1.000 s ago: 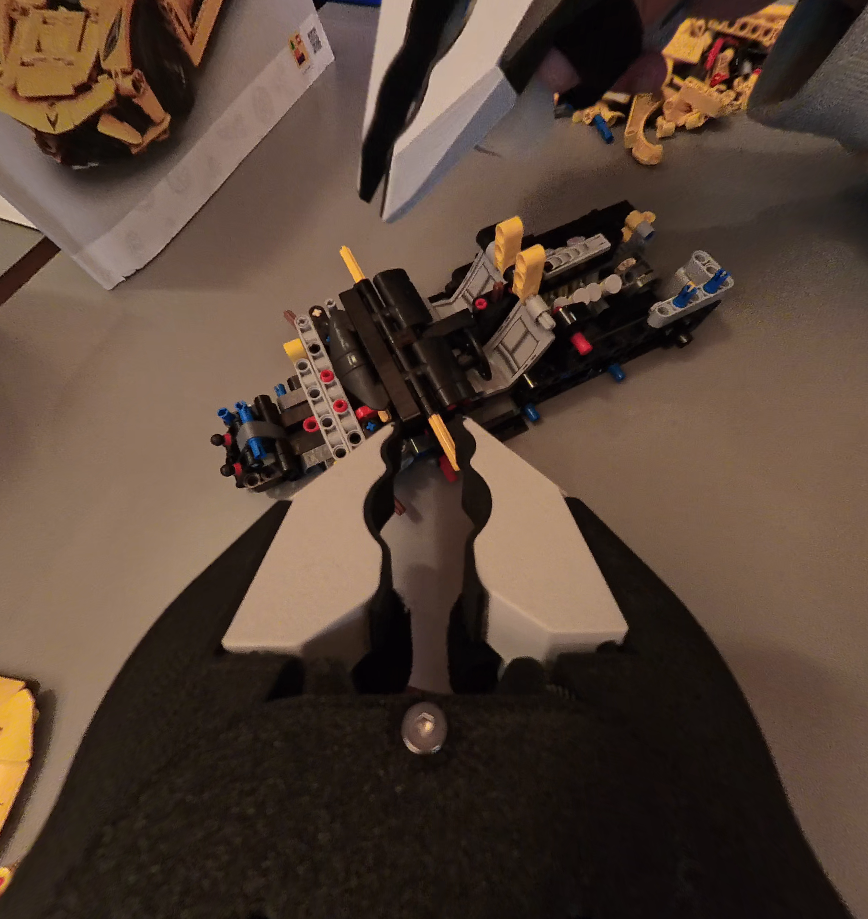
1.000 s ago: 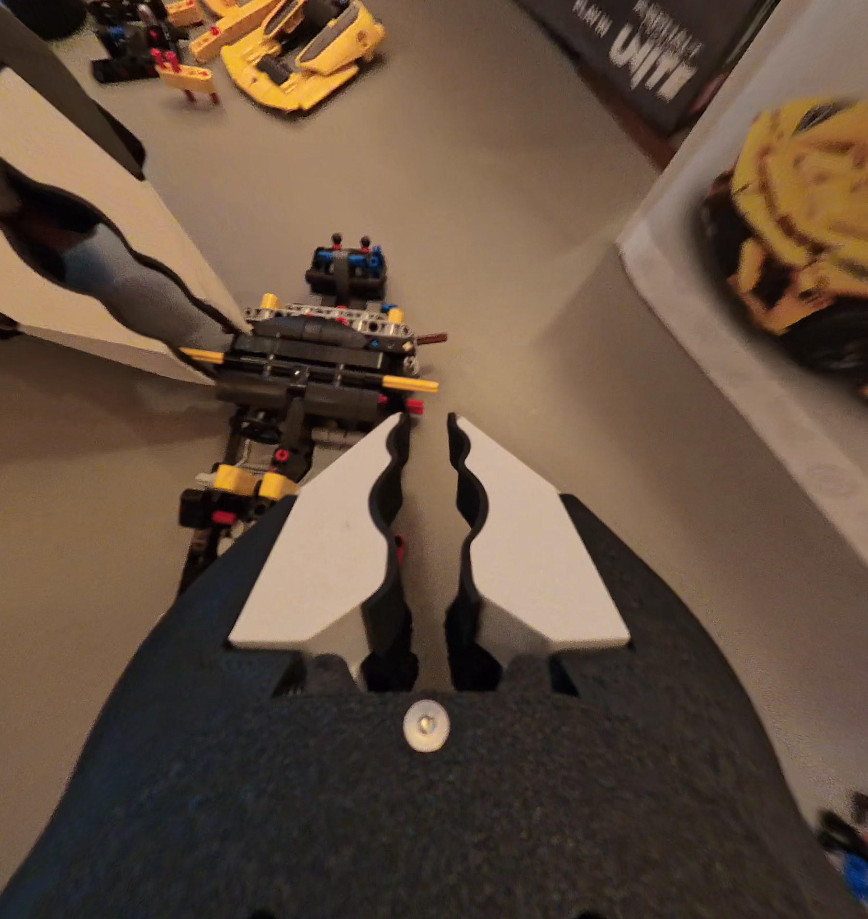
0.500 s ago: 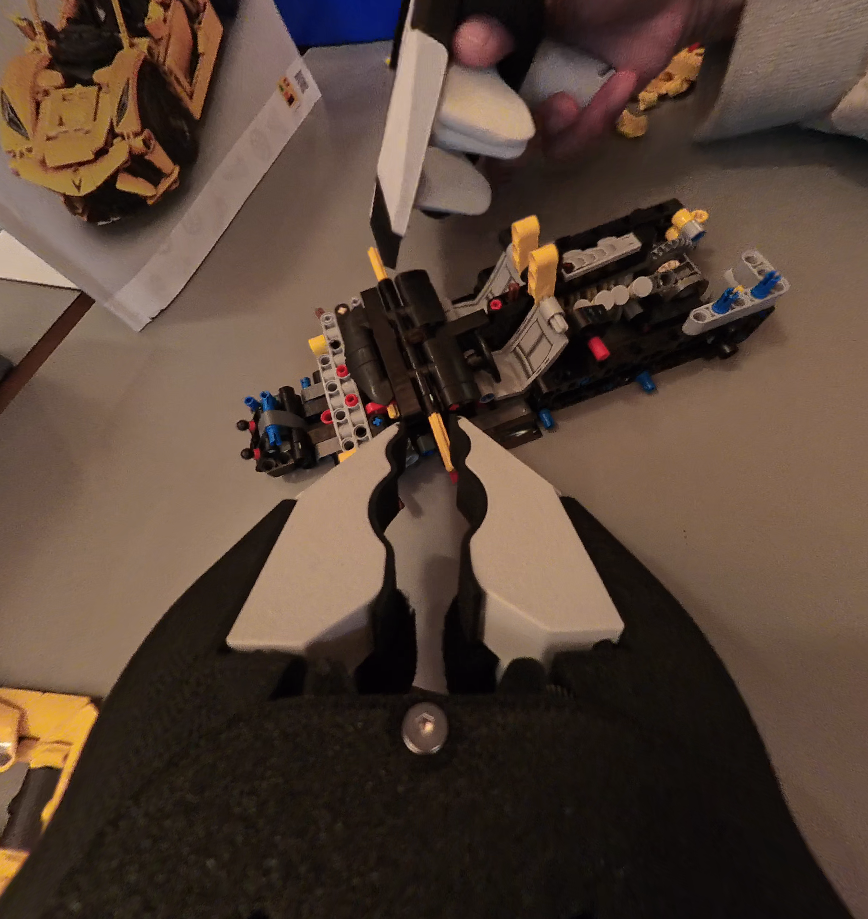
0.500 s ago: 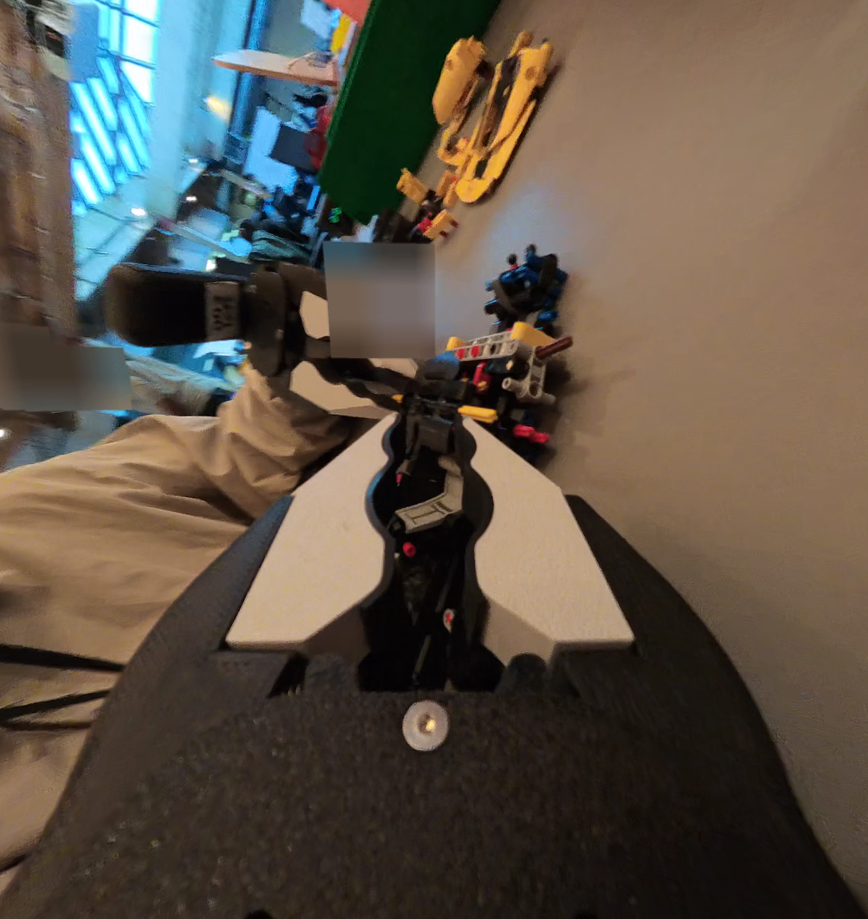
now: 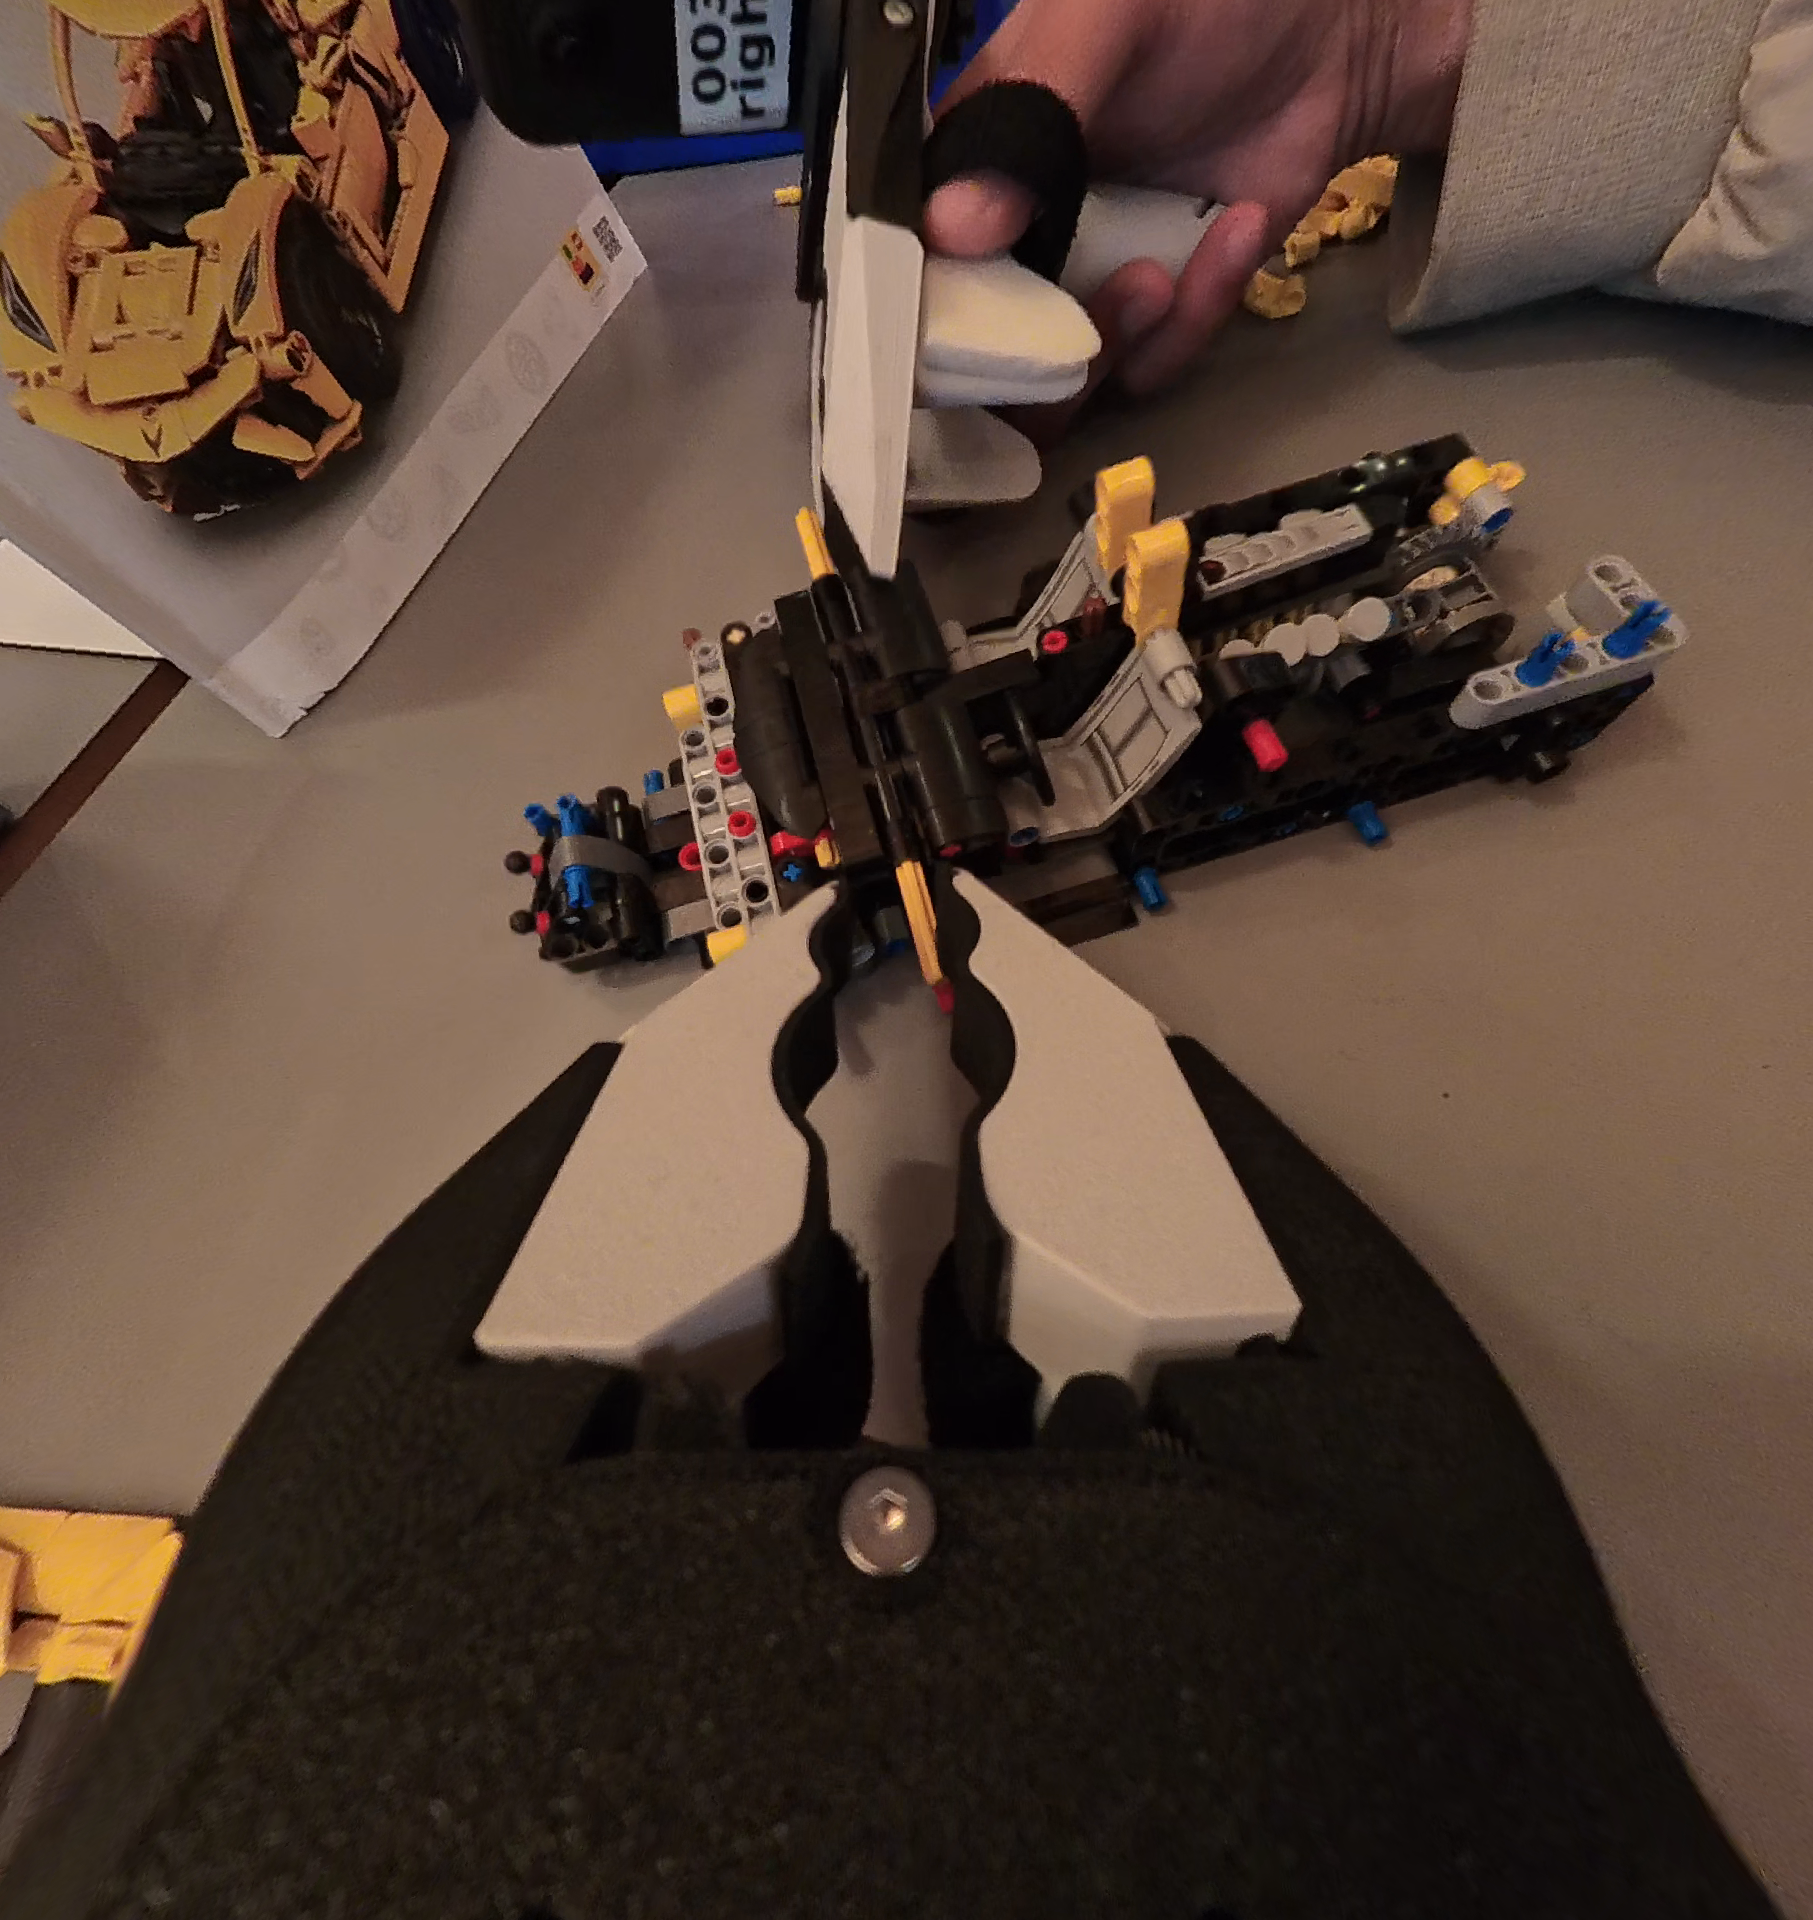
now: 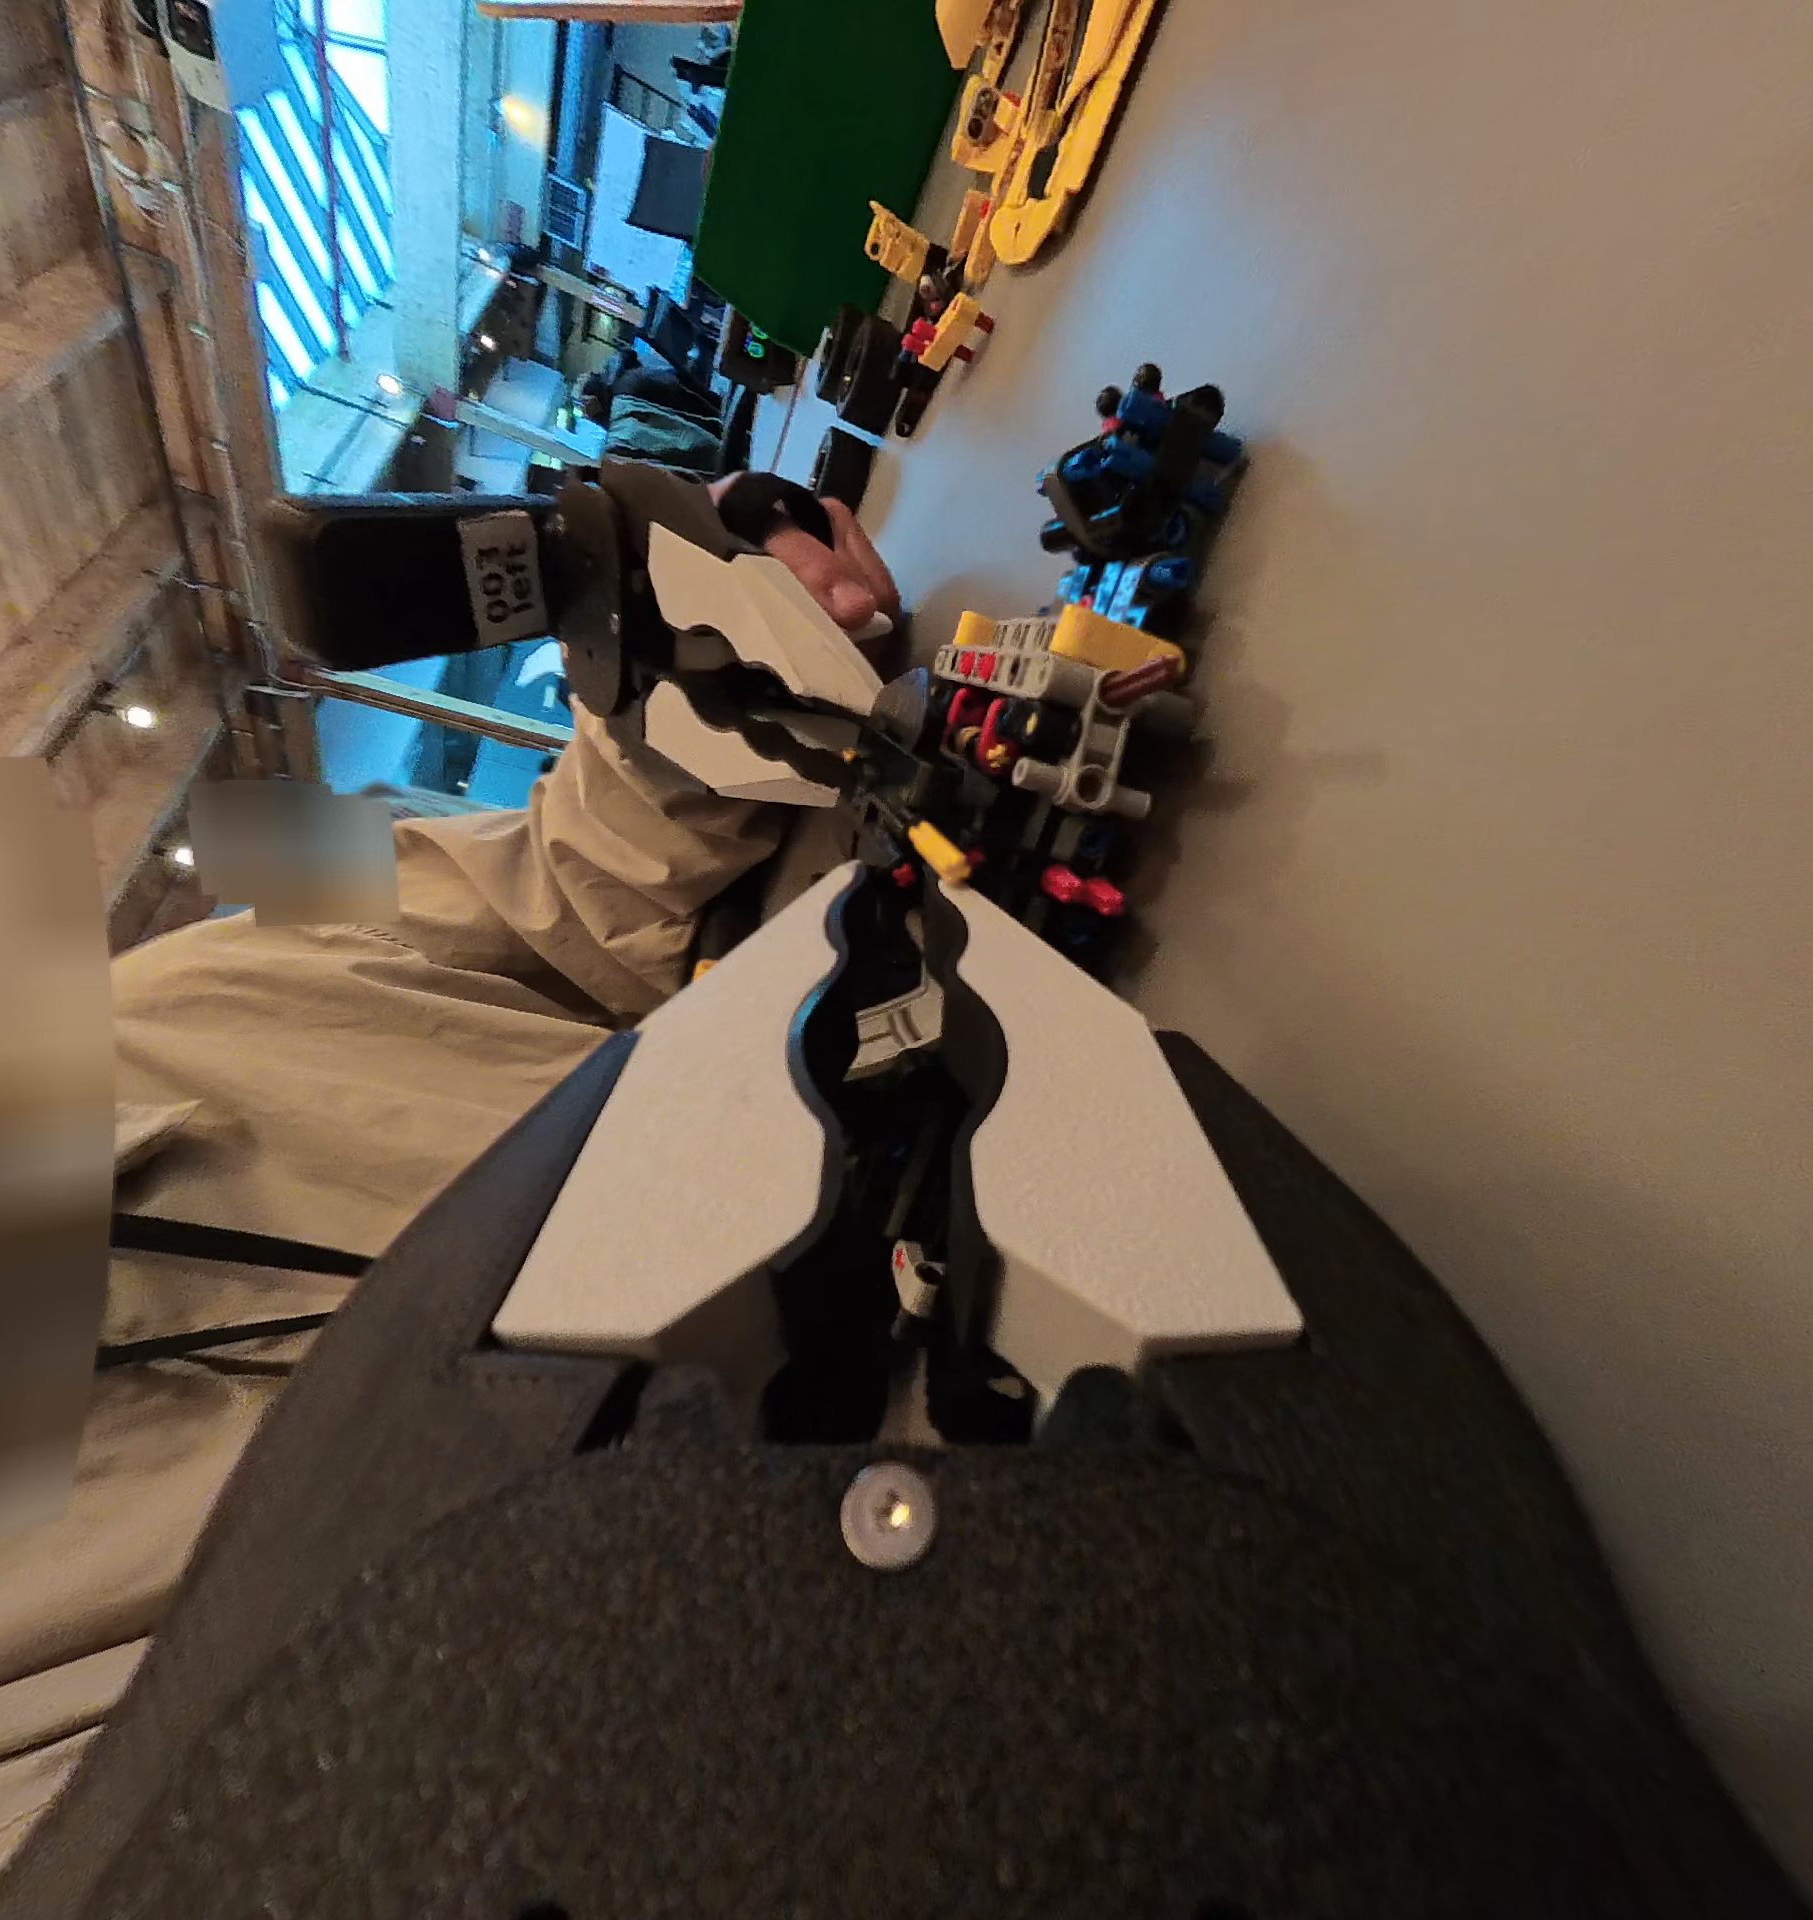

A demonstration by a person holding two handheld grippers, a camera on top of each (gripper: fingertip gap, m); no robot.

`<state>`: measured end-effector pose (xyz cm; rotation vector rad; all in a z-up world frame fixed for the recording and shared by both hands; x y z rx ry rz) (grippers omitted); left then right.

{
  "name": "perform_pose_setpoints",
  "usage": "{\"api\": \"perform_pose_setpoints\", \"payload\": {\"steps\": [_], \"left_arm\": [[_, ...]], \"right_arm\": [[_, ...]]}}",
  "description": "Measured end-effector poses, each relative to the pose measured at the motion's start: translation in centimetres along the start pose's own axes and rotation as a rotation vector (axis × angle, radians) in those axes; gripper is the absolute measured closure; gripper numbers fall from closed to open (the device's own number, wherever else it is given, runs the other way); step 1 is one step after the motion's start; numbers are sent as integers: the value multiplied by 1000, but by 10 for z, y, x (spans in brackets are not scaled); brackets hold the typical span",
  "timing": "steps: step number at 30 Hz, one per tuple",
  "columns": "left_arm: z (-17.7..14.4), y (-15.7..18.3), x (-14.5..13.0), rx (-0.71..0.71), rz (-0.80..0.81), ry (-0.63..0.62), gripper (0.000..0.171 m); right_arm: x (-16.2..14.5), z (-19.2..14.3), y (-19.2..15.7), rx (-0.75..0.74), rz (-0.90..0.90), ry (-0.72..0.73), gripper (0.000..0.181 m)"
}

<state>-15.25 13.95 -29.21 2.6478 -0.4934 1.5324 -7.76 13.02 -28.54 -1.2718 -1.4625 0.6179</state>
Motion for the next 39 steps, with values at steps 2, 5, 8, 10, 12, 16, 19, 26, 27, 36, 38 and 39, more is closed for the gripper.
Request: {"api": "perform_pose_setpoints", "payload": {"steps": [2,5,8,10,12,16,19,26,27,36,38,39], "left_arm": [[2,-2,-1,29,29,-9,165],[4,-3,1,35,32,-8,165],[5,0,2,12,51,-3,166],[6,1,3,3,72,0,166],[7,1,4,-3,76,1,166],[7,1,3,-16,71,-1,166],[-9,-12,-7,4,5,-2,166],[-4,-8,-4,3,56,-1,166],[-4,-8,-4,3,59,-1,166],[-3,-7,-3,-3,47,-1,166],[-2,-6,-3,-7,47,-1,166],[-2,-6,-3,-9,47,-1,166]], "right_arm": [[2,-2,5,11,64,11,175],[-2,-5,5,20,92,-7,175],[-6,-7,5,39,123,-17,175],[-8,-9,4,37,118,-21,175],[-9,-11,5,49,144,-14,176],[-13,-23,10,-16,148,-5,181],[-4,-54,11,-18,137,114,181],[-2,-13,6,-41,76,5,165],[0,-11,6,-5,104,14,161],[2,2,1,37,118,-13,165],[2,7,0,40,142,-15,165],[2,8,1,32,151,-12,167]]}}
Point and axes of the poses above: each gripper's, where its closed fingertips meet, z out along the fingers, x out of its top, y = z × x across the jaws, the point moved 1 cm from there along -z, back along the fingers, and after that the axes turned 6 degrees about -x, right-handed, at the moved point
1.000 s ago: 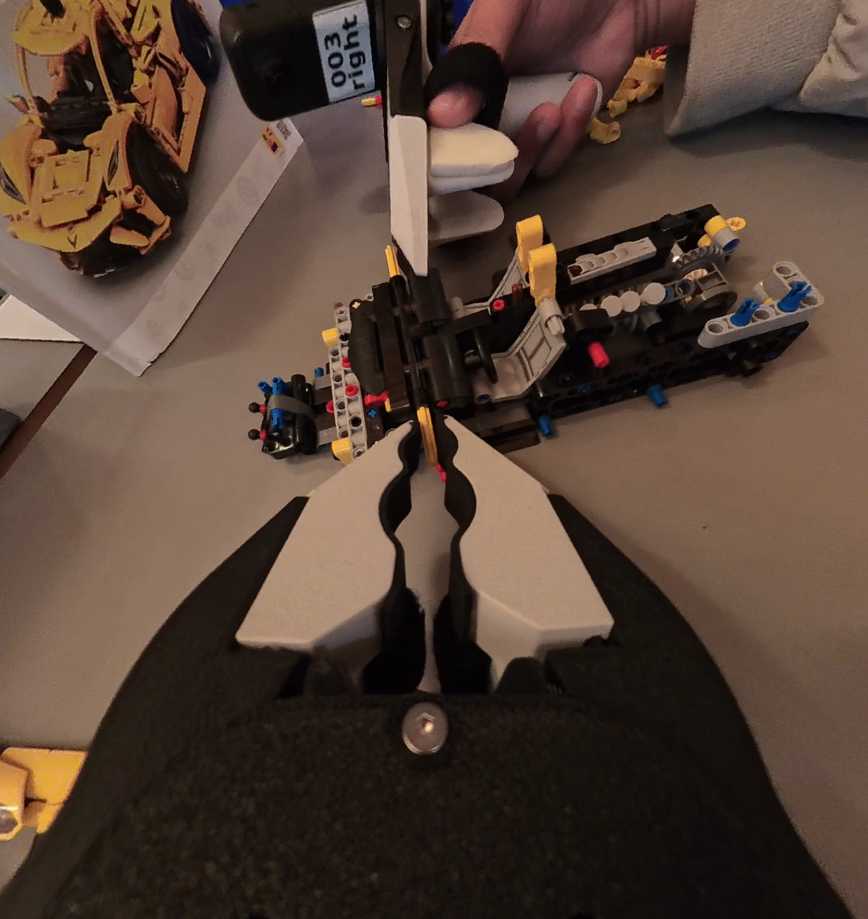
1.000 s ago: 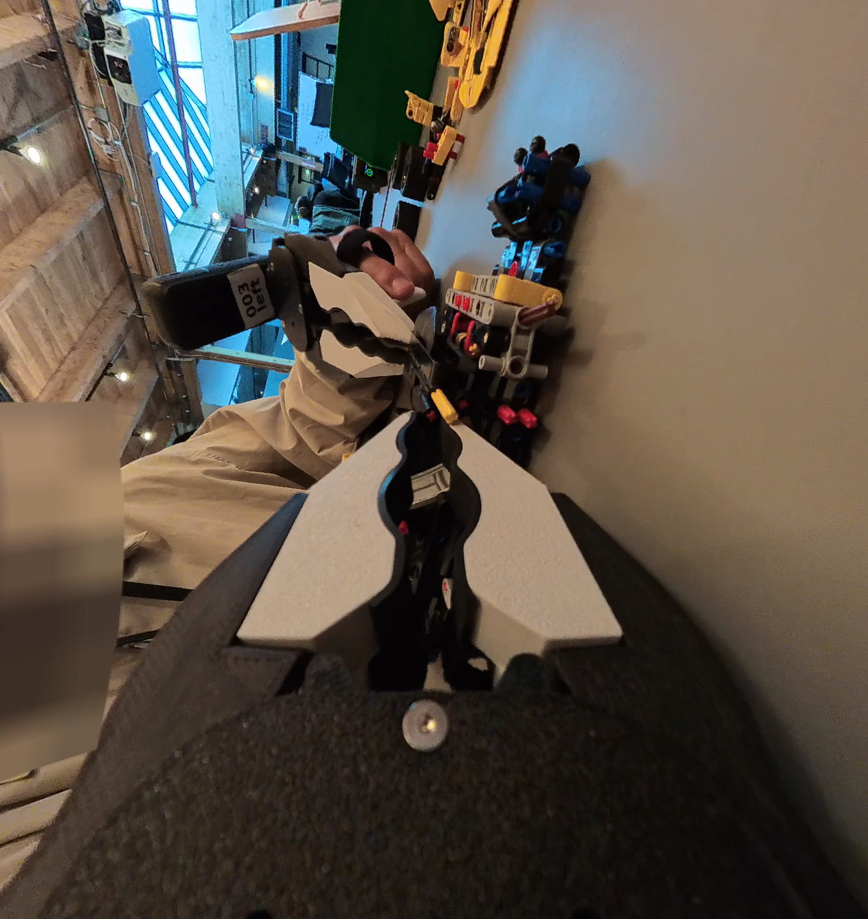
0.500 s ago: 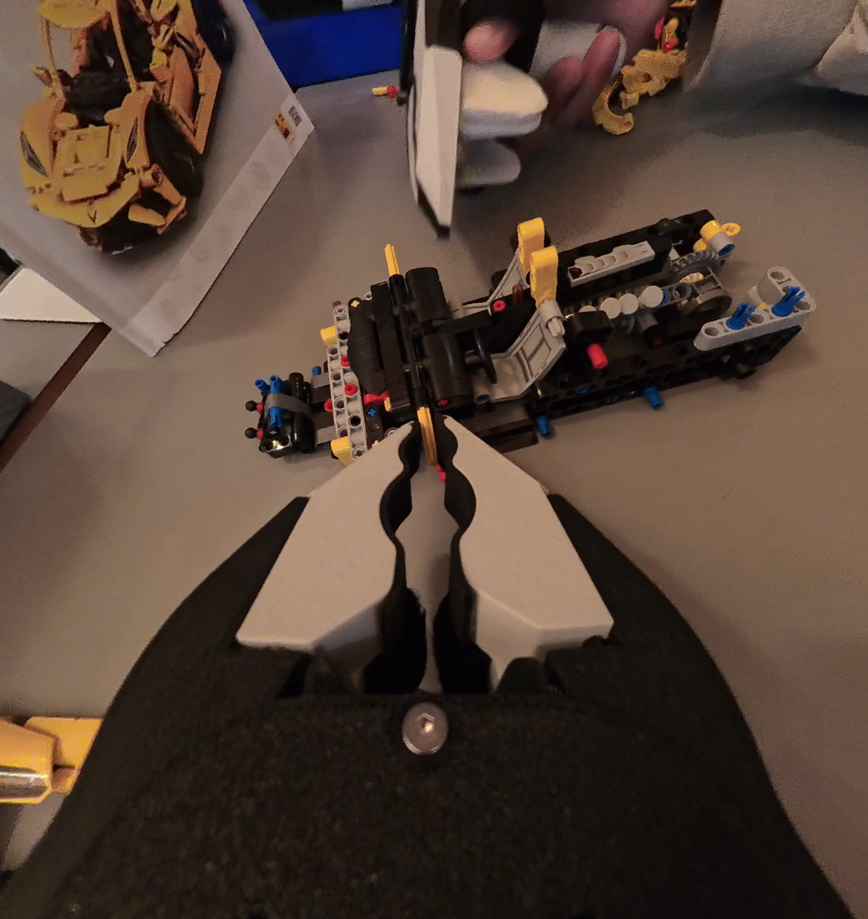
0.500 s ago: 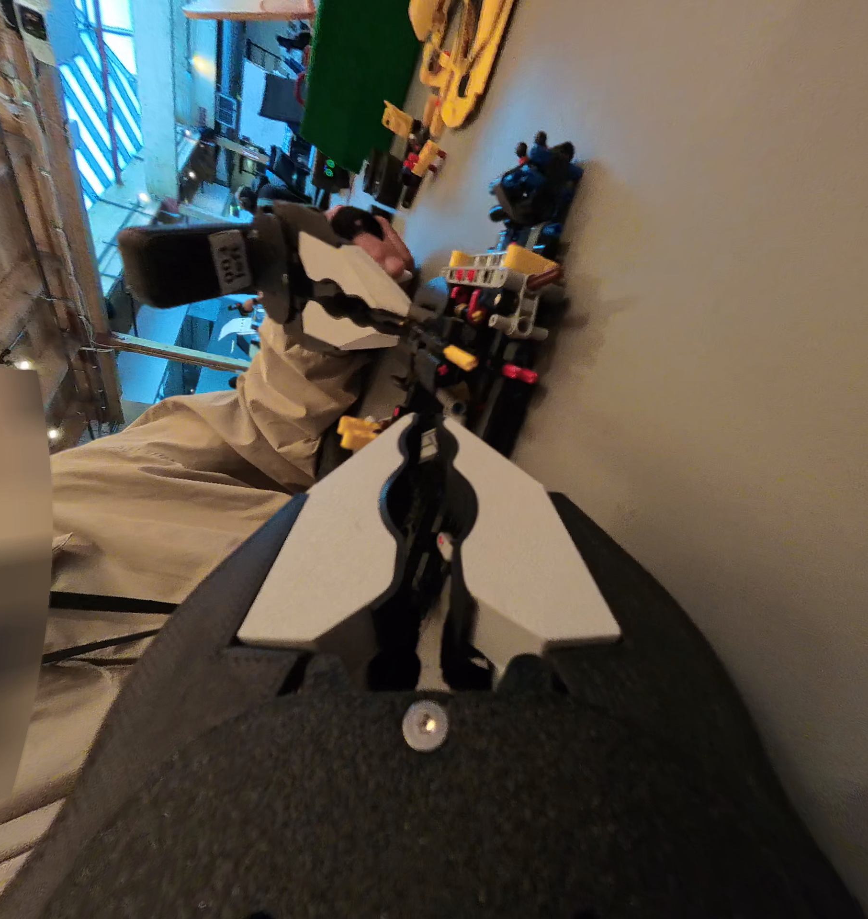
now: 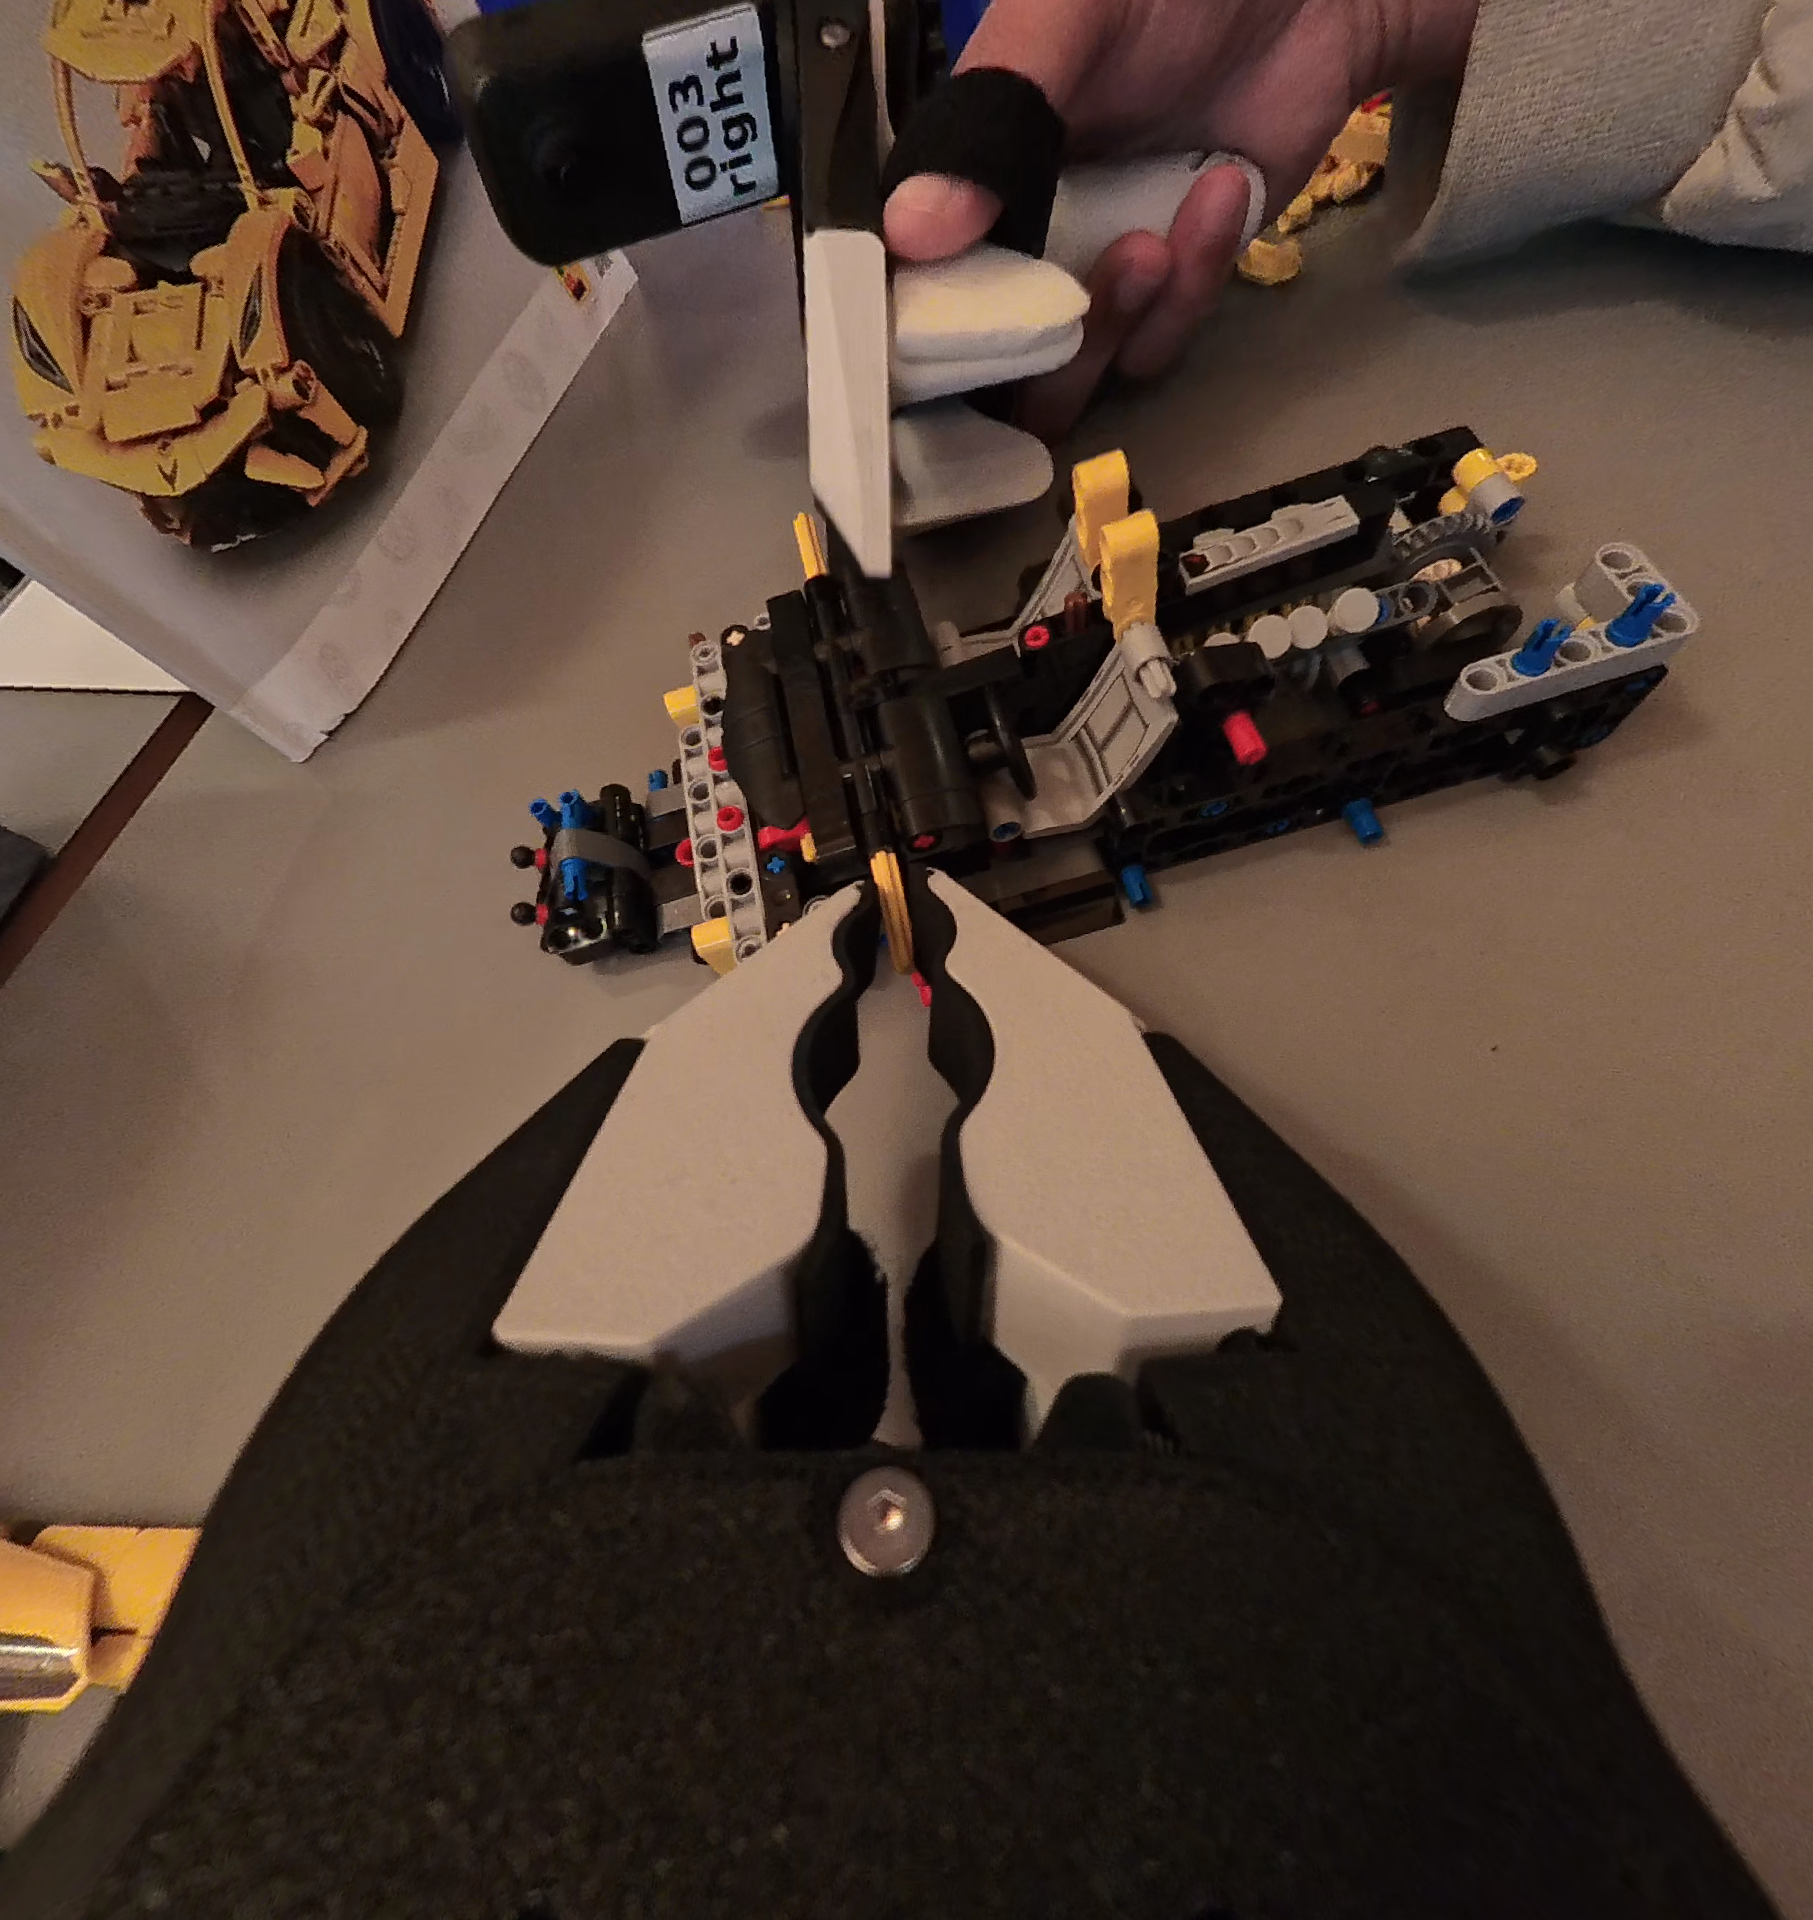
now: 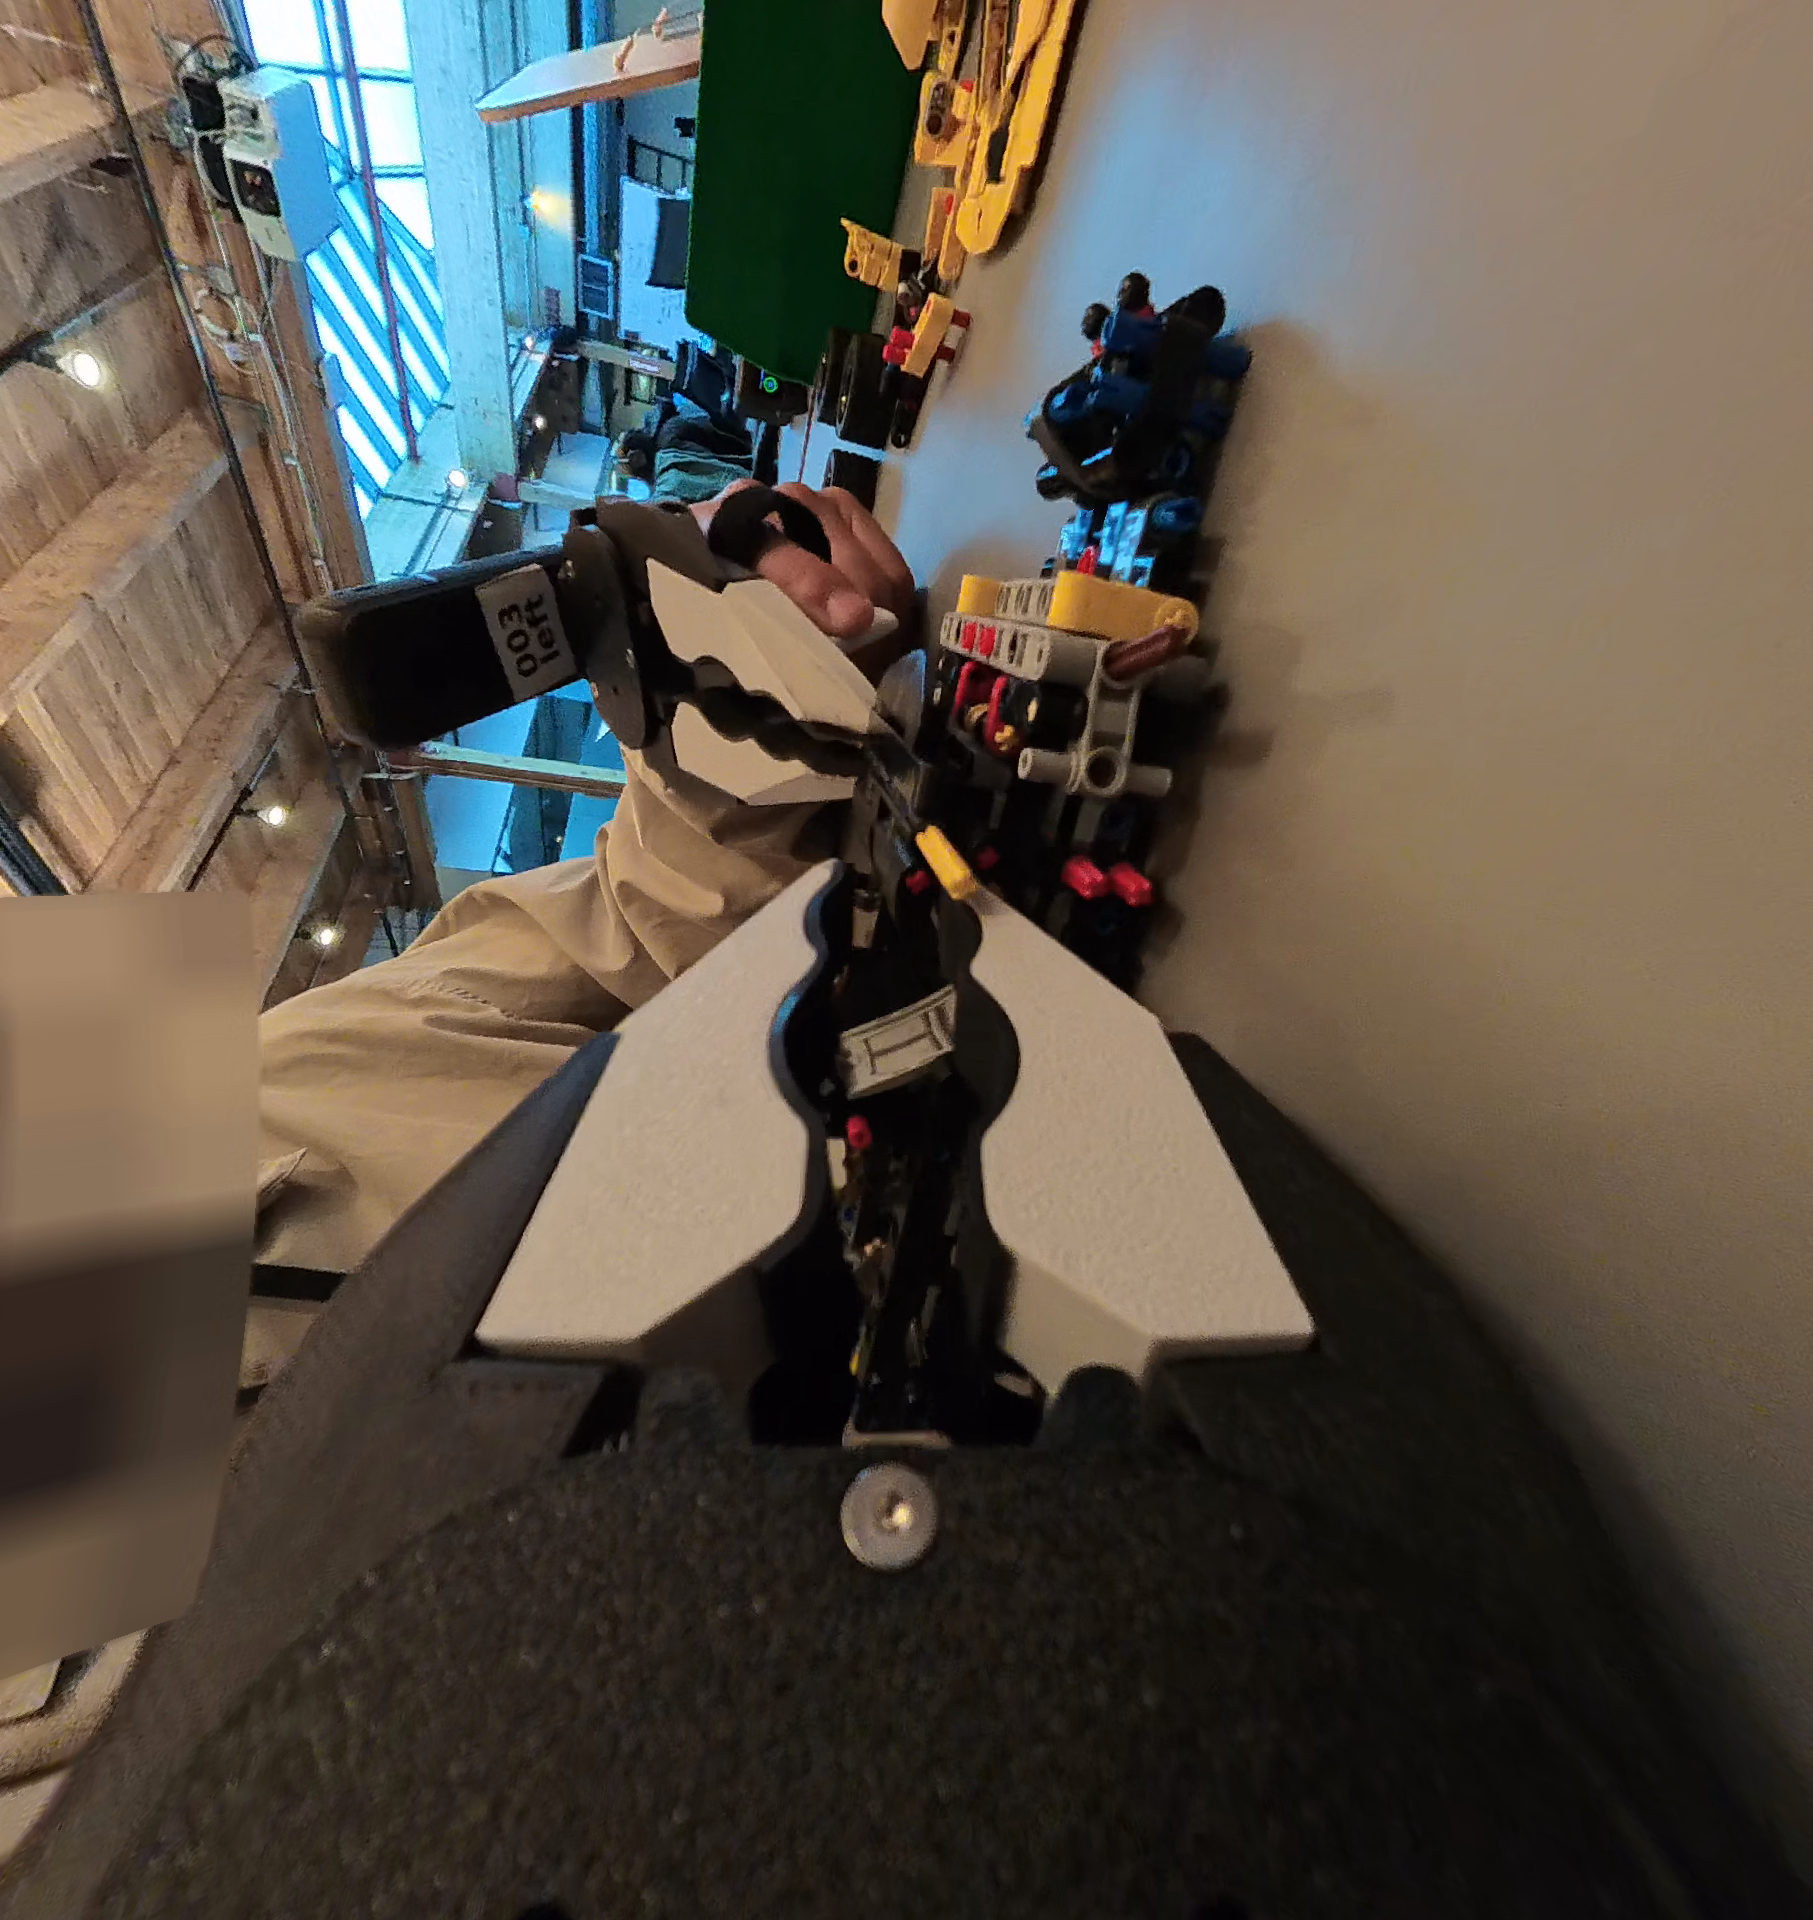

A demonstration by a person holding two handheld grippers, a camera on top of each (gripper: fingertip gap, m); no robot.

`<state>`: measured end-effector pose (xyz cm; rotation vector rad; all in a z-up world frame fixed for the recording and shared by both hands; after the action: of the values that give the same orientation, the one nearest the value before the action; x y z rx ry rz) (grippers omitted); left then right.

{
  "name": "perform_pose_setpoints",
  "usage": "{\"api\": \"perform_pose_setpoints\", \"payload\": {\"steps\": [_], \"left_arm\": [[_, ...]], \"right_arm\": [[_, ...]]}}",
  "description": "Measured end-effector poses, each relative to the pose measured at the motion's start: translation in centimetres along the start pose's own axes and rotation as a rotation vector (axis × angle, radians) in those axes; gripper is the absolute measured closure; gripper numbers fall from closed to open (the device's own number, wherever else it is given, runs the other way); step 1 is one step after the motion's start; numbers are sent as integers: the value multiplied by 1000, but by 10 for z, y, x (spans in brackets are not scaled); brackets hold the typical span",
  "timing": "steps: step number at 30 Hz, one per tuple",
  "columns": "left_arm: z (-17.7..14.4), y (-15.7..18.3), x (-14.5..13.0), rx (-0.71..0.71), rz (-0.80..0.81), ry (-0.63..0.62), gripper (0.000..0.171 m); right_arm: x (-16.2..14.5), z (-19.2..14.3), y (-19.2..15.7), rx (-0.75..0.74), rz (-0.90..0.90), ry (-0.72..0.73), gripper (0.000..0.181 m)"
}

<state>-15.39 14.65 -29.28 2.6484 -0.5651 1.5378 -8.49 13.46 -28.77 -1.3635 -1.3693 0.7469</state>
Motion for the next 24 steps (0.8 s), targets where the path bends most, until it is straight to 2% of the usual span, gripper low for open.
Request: {"api": "perform_pose_setpoints", "payload": {"steps": [2,12,24], "left_arm": [[0,0,0,1,2,0,166],[0,-1,6,-10,-7,34,167],[3,1,3,-14,-12,7,167]], "right_arm": [[0,2,2,-17,19,-3,173],[-4,-7,-3,82,63,-7,176],[-2,-14,4,17,50,34,172]]}}
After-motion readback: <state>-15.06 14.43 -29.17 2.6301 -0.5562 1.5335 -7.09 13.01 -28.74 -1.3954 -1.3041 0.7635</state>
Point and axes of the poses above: each gripper's, where its closed fingertips meet, z out along the fingers, x out of its top, y = z × x across the jaws, the point moved 1 cm from there along -z, back along the fingers, and after that the axes turned 6 degrees about -x, right-handed, at the moved point
